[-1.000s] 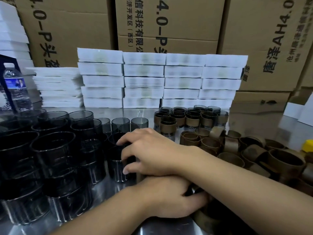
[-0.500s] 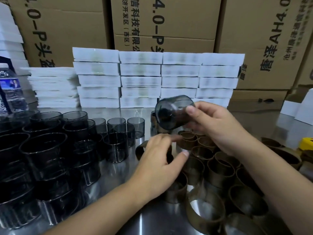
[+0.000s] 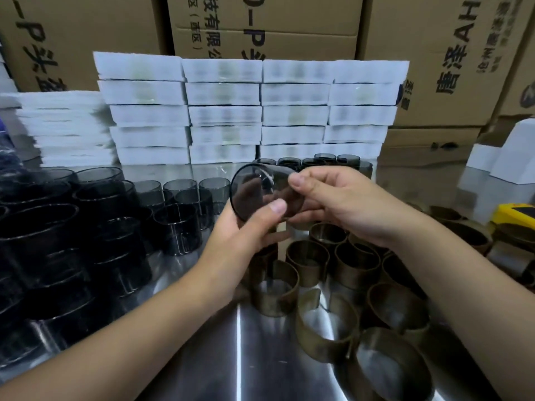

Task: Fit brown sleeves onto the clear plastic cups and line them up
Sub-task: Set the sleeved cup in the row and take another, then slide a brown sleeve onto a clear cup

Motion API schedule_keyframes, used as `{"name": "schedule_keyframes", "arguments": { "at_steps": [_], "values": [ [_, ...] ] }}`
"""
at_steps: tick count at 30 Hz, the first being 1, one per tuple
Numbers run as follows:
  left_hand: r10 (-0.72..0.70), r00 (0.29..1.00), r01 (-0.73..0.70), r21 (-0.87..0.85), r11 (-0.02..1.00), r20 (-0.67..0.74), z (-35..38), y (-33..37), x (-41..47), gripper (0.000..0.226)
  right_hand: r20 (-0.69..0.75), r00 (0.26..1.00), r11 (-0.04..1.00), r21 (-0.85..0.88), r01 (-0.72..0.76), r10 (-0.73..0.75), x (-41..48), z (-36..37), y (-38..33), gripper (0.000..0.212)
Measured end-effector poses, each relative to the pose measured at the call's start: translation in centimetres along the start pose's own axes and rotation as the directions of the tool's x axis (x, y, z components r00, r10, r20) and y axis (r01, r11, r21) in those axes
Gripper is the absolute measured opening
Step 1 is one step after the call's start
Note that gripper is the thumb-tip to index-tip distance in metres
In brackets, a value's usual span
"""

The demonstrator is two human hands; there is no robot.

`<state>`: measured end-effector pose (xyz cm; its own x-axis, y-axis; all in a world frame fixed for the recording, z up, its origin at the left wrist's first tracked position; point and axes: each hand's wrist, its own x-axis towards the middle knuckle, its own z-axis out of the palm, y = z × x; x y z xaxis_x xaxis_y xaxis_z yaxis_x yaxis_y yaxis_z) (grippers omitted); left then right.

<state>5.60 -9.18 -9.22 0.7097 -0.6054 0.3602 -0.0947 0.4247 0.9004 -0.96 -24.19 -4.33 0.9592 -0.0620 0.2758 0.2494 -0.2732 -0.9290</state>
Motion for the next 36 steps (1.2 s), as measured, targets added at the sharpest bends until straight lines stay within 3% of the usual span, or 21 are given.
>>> {"name": "schedule_keyframes", "arguments": {
  "at_steps": [3, 6, 7, 9, 12, 14, 19, 21, 26, 32, 36],
  "values": [
    [-0.124, 0.992, 0.121, -0.156, 0.98, -0.012, 0.2, 0.3, 0.1, 0.06, -0.066, 0.998, 0.981, -0.196, -0.005, -0.008, -0.1, -0.2, 0.1, 0.054],
    [-0.159, 0.985, 0.133, -0.294, 0.947, -0.065, 0.3, 0.4, 0.1, 0.045, -0.144, 0.989, 0.917, -0.398, -0.019, -0.043, -0.1, -0.8, -0.1, 0.066],
    [-0.158, 0.982, 0.116, -0.336, 0.935, -0.1, 0.3, 0.6, 0.2, 0.045, -0.099, 0.995, 0.9, -0.436, -0.019, -0.027, -0.3, -1.3, -0.5, 0.067],
    [-0.15, 0.973, 0.072, -0.388, 0.919, -0.174, 0.1, 1.1, 0.5, 0.045, 0.149, 0.984, 0.88, -0.475, -0.013, 0.095, -1.3, -2.2, -1.5, 0.059],
    [-0.14, 0.965, 0.042, -0.398, 0.917, -0.221, -0.1, 1.4, 0.8, 0.046, 0.496, 0.8, 0.786, -0.617, 0.05, 0.339, -3.0, -2.8, -2.8, 0.05],
    [-0.145, 0.967, 0.058, -0.375, 0.925, -0.21, 0.0, 1.3, 0.6, 0.052, 0.523, 0.71, 0.688, -0.722, 0.073, 0.473, -3.4, -2.3, -2.9, 0.052],
    [-0.158, 0.966, 0.079, -0.353, 0.932, -0.203, -0.1, 1.0, 0.5, 0.057, 0.49, 0.663, 0.59, -0.802, 0.089, 0.566, -3.4, -1.4, -2.8, 0.045],
    [-0.152, 0.967, 0.071, -0.354, 0.933, -0.206, -0.2, 0.9, 0.6, 0.055, 0.486, 0.67, 0.586, -0.805, 0.094, 0.561, -3.4, -1.4, -2.8, 0.039],
    [-0.131, 0.967, 0.053, -0.335, 0.941, -0.217, -0.3, 0.9, 0.6, 0.038, 0.41, 0.785, 0.607, -0.792, 0.055, 0.464, -2.5, -1.0, -1.5, 0.025],
    [-0.106, 0.972, 0.035, -0.318, 0.948, -0.211, -0.5, 0.9, 0.6, 0.04, 0.39, 0.773, 0.624, -0.781, -0.01, 0.501, -2.4, -1.4, -1.4, 0.023],
    [-0.104, 0.972, 0.032, -0.315, 0.949, -0.213, -0.6, 0.8, 0.7, 0.038, 0.36, 0.827, 0.649, -0.761, -0.007, 0.431, -2.5, -1.5, -1.7, 0.02]
  ]
}}
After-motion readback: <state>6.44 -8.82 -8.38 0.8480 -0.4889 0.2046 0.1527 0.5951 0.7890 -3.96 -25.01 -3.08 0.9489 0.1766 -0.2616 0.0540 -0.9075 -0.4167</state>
